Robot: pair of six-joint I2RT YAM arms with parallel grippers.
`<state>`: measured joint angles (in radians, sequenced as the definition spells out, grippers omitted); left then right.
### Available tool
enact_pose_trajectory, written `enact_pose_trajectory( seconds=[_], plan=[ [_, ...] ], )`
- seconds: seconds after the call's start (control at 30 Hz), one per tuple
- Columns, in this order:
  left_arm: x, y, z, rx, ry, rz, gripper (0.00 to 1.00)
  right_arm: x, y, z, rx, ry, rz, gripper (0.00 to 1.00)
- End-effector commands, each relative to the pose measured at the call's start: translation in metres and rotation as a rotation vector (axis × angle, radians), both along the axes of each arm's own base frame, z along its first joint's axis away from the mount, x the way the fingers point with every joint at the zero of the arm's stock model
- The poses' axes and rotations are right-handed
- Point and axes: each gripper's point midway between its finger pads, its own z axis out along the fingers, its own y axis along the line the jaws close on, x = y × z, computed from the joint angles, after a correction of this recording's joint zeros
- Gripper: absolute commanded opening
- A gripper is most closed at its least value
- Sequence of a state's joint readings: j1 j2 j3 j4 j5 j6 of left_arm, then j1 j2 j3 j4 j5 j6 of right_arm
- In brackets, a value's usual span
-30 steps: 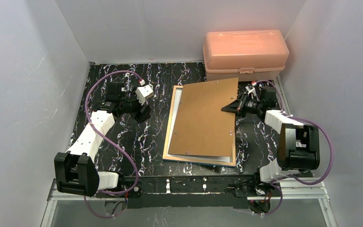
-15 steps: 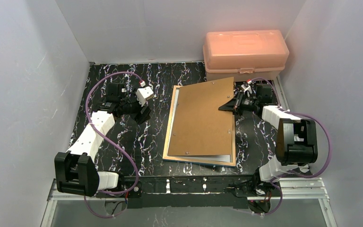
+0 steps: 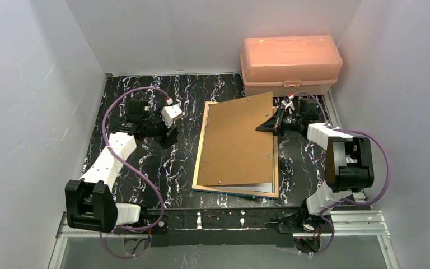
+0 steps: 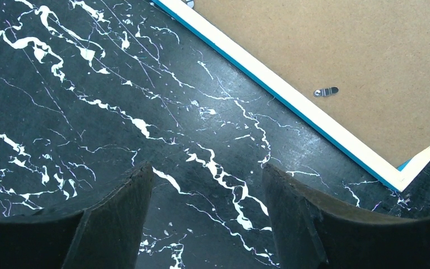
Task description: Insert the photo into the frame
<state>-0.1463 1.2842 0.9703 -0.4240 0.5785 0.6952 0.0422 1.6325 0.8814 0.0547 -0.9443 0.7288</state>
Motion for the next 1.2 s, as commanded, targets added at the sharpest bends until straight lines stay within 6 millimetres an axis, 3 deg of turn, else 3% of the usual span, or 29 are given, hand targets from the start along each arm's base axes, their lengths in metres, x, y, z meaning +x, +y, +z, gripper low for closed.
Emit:
enact_pose_trajectory(
  seconds=[0.0, 0.53, 0.7, 0.9, 1.17],
  plan=[
    [-0.006, -0.001, -0.003, 0.004, 0.004, -0.015, 0.69, 0.011, 0.007, 0.019, 0.029, -0.077, 0.043, 0.01],
    [-0.007, 0.0, -0.011, 0.014, 0.031, -0.02, 0.67, 0.017, 0.007, 0.002, -0.015, -0.084, 0.035, 0.02],
    [-0.006, 0.0, -0.014, 0.018, 0.04, -0.019, 0.67, 0.02, 0.006, 0.0, -0.077, -0.11, 0.024, 0.21],
    [-0.005, -0.001, -0.013, 0.014, 0.039, -0.02, 0.66, 0.016, 0.007, -0.017, -0.211, -0.091, 0.052, 0.36],
    [-0.009, -0.001, -0.013, 0.018, 0.04, -0.025, 0.66, 0.015, -0.01, -0.035, -0.408, -0.046, 0.041, 0.66]
  ],
)
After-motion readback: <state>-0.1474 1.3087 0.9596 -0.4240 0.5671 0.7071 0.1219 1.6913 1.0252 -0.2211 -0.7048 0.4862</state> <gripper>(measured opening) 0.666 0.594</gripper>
